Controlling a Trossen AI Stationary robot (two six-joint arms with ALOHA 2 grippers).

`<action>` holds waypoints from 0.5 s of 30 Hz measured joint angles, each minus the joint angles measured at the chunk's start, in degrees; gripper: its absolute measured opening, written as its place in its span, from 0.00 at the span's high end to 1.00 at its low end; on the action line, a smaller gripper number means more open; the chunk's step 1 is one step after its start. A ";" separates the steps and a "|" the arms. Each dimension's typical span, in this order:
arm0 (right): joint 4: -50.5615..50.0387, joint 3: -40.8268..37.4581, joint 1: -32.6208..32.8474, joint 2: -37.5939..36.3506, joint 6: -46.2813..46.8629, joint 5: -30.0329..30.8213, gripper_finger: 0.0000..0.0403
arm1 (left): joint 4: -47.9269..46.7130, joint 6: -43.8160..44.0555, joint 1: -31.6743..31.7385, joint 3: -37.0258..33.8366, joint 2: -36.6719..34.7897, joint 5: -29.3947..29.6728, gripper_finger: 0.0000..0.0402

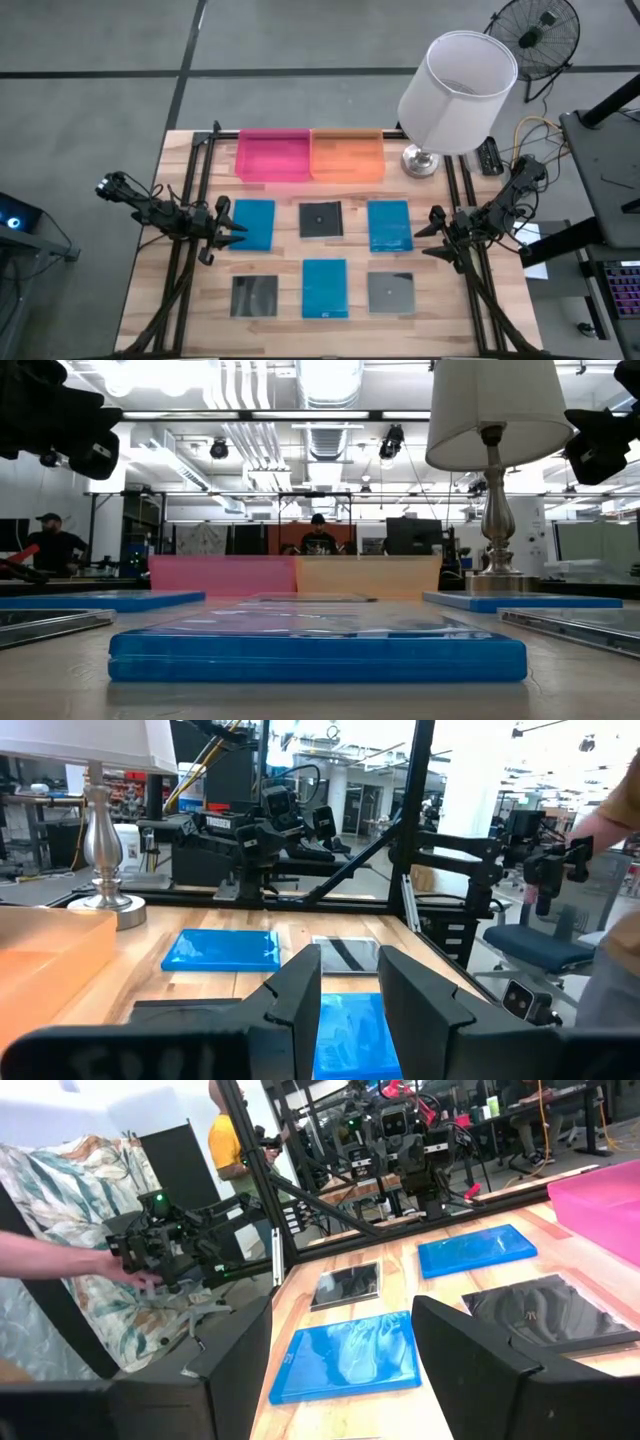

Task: Pick & place jewel cases by type
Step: Put the bottom blue CD case into the orange bin

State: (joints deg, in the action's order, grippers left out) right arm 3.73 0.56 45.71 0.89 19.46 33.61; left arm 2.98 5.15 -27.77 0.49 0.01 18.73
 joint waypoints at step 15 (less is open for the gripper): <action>5.43 -0.09 0.01 0.04 0.07 4.19 0.42 | 0.00 0.00 0.00 0.00 0.01 0.03 0.78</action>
State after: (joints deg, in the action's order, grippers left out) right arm 9.16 0.47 45.72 0.93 19.53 37.80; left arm 2.98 5.15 -27.77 0.49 0.02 18.76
